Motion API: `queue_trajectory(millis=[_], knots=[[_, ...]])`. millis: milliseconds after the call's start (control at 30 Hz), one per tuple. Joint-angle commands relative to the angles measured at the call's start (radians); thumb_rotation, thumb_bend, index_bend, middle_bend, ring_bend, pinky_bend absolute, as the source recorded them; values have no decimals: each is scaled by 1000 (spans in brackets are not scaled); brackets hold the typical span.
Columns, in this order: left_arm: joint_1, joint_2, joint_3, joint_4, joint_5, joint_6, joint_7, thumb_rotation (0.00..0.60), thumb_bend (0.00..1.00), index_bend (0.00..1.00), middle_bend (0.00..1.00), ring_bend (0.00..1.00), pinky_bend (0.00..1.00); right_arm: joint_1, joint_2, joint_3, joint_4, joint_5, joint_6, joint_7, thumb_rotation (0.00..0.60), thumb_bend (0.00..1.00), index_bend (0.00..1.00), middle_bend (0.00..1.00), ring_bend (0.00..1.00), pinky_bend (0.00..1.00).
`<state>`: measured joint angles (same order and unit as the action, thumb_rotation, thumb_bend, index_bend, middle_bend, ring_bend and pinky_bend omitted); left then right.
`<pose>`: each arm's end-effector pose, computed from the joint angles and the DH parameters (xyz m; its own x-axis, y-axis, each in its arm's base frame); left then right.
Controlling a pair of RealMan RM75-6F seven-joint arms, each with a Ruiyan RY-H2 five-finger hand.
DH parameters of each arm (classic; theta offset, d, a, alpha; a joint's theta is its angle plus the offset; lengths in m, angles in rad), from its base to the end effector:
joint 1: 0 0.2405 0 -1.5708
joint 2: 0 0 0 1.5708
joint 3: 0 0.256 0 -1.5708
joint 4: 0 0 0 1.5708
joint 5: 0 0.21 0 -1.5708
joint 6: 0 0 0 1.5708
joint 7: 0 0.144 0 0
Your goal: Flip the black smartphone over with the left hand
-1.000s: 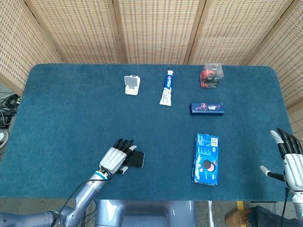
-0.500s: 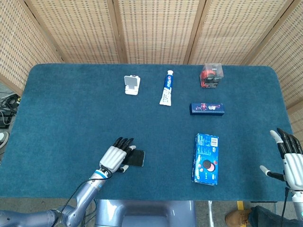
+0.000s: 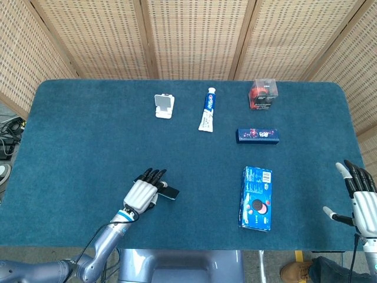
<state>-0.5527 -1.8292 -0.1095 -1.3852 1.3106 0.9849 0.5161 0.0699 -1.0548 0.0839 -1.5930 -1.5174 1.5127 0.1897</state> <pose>-0.1455 0.2610 -0.1022 0.5133 0.2913 0.8072 0.8107 -0.4732 -0.3448 -0.3145 -0.1838 0.1893 0.2933 0.0557 0.9544 -0.9553 -0.0212 0.2948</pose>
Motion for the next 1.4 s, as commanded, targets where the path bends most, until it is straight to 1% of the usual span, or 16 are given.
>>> queue_trajectory(millis=[33,200,267,367,433,467,533,633,700,767,833,900,1000,1167,1267,1400], knots=[[-11,1,-9,-4,-11,0,19,600,751,396,0,0,0,0,0,0,0,0,-1,-1,600,0,45,0,0,0],[-49,-7,-41,3,-58,-24,78,600,741,396,0,0,0,3,-3,-2,1,0,-7,-7,600,0,45,0,0,0],[-73,-14,-60,14,-87,-44,101,600,726,366,0,0,0,4,-5,-3,2,1,-11,-11,600,0,45,0,0,0],[-101,-25,-84,33,-112,-65,115,600,677,208,0,0,0,6,-7,-3,3,3,-16,-16,600,0,48,0,0,0],[-125,-36,-105,56,-121,-77,115,600,591,92,0,0,0,8,-9,-3,5,7,-21,-20,600,0,50,0,0,0],[-138,-44,-115,72,-128,-85,112,600,555,61,0,0,0,9,-11,-3,6,11,-24,-22,600,0,50,0,0,0],[-157,-56,-129,92,-134,-93,100,600,433,8,0,0,0,11,-12,-1,7,15,-28,-26,600,0,50,0,0,0],[-178,-71,-141,117,-140,-103,78,600,293,0,0,0,0,14,-15,-1,9,20,-36,-30,600,0,50,0,0,0],[-187,-78,-147,130,-138,-103,61,600,230,0,0,0,0,16,-17,0,11,23,-41,-34,600,0,50,0,0,0],[-190,-78,-149,131,-126,-90,37,600,209,0,0,0,0,17,-19,0,12,26,-44,-36,600,0,50,0,0,0],[-186,-65,-149,118,-108,-69,9,600,156,0,0,0,0,16,-19,0,12,26,-43,-36,600,0,50,0,0,0],[-174,-33,-152,83,-88,-36,-21,600,70,0,0,0,0,15,-18,0,11,26,-40,-35,600,0,51,0,0,0],[-149,42,-148,6,-50,10,-54,600,0,0,0,0,0,14,-17,-1,9,22,-37,-32,600,0,51,0,0,0],[-84,221,-135,-149,28,103,-116,600,0,0,0,0,0,13,-15,-4,3,12,-33,-31,600,0,51,0,0,0],[-33,344,-120,-241,63,157,-160,600,0,0,0,0,0,12,-15,-8,-3,4,-29,-37,600,0,51,0,0,0],[51,496,-83,-350,81,224,-209,600,0,0,0,0,0,10,-15,-10,-8,-3,-23,-46,600,0,51,0,0,0]])
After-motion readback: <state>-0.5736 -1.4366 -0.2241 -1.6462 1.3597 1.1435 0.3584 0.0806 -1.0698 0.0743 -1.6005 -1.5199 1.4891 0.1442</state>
